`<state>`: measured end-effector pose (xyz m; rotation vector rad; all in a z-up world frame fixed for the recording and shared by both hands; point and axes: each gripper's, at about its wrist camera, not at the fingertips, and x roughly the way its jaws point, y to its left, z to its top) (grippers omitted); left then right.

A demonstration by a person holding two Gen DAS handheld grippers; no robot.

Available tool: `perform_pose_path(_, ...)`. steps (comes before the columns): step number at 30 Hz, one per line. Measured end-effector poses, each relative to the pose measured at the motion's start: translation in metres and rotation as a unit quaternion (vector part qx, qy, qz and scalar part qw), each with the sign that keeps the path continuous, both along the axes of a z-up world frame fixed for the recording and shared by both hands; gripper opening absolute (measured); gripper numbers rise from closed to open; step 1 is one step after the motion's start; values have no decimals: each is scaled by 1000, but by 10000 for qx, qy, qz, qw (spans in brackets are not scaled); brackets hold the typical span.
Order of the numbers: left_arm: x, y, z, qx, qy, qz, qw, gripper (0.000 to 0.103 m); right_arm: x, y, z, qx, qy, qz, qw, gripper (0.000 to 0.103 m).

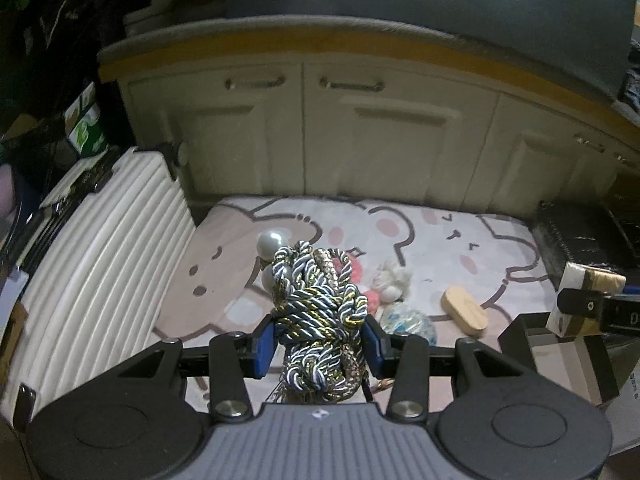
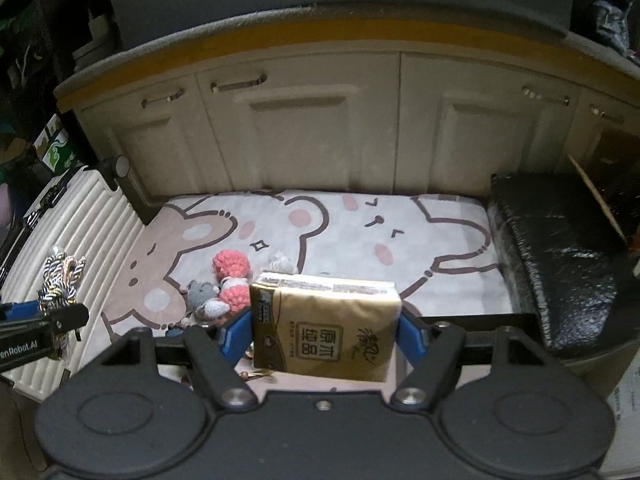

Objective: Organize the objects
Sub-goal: 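Carry the rope with the left tool while the right tool carries tissues to the black box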

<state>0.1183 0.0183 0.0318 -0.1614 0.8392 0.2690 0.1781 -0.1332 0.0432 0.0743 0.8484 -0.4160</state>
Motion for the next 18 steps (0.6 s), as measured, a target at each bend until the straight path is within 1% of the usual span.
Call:
perform_pose_path(6, 11, -17, 20, 49, -97, -7, 9999, 45, -8, -9, 14, -198, 14, -171, 9997, 74)
perform_pose_path(8, 14, -23, 26, -7, -166, 395, 9991, 45, -13, -15, 17, -194, 6, -257, 9995, 74)
perform_pose_path(9, 16, -26, 29, 4, -197, 378, 9991, 45, -15, -18, 18, -198, -5, -299, 9994, 74)
perform_pose_path(11, 20, -33, 34, -15, -241, 505, 9984, 45, -20, -23, 20, -211, -27, -402, 9990, 74)
perform_pose_path(18, 46, -59, 40, -46, -300, 267, 9992, 45, -33, -45, 24, -178, -211, -808, 9963, 74)
